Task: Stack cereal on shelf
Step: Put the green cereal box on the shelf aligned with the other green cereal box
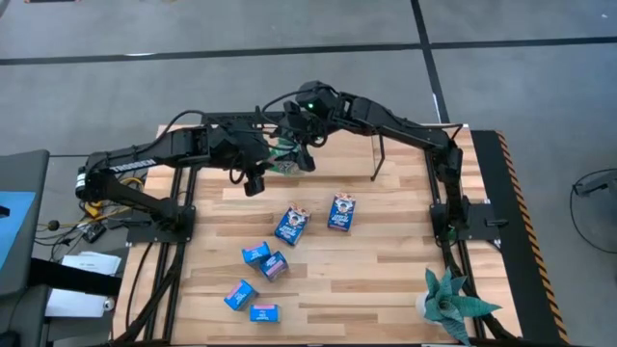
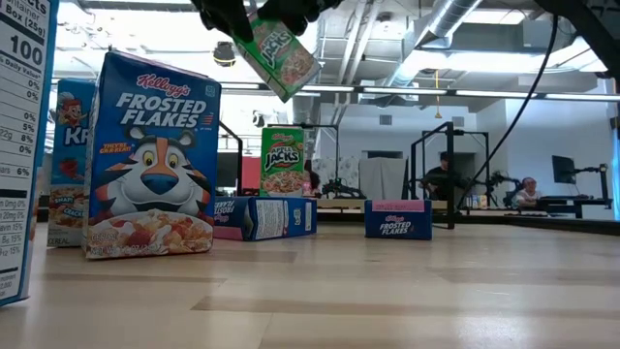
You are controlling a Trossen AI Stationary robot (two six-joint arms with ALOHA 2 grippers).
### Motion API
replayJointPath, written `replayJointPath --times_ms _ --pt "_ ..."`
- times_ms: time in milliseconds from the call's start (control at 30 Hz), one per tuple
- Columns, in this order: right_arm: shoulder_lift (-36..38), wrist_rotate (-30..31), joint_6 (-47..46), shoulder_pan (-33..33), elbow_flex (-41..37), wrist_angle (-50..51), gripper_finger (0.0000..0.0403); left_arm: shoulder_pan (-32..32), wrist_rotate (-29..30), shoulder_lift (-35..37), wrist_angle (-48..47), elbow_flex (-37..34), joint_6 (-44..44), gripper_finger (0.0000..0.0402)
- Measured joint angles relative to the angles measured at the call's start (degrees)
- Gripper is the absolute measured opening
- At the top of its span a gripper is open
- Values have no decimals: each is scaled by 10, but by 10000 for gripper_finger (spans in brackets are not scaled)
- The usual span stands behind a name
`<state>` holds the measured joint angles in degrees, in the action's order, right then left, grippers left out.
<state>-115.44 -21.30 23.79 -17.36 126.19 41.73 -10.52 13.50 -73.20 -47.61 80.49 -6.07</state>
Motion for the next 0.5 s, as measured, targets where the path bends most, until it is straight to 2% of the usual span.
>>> replayJointPath --times_ms 500 --pt "0 0 1 0 0 6 320 0 -1 1 0 0 13 110"
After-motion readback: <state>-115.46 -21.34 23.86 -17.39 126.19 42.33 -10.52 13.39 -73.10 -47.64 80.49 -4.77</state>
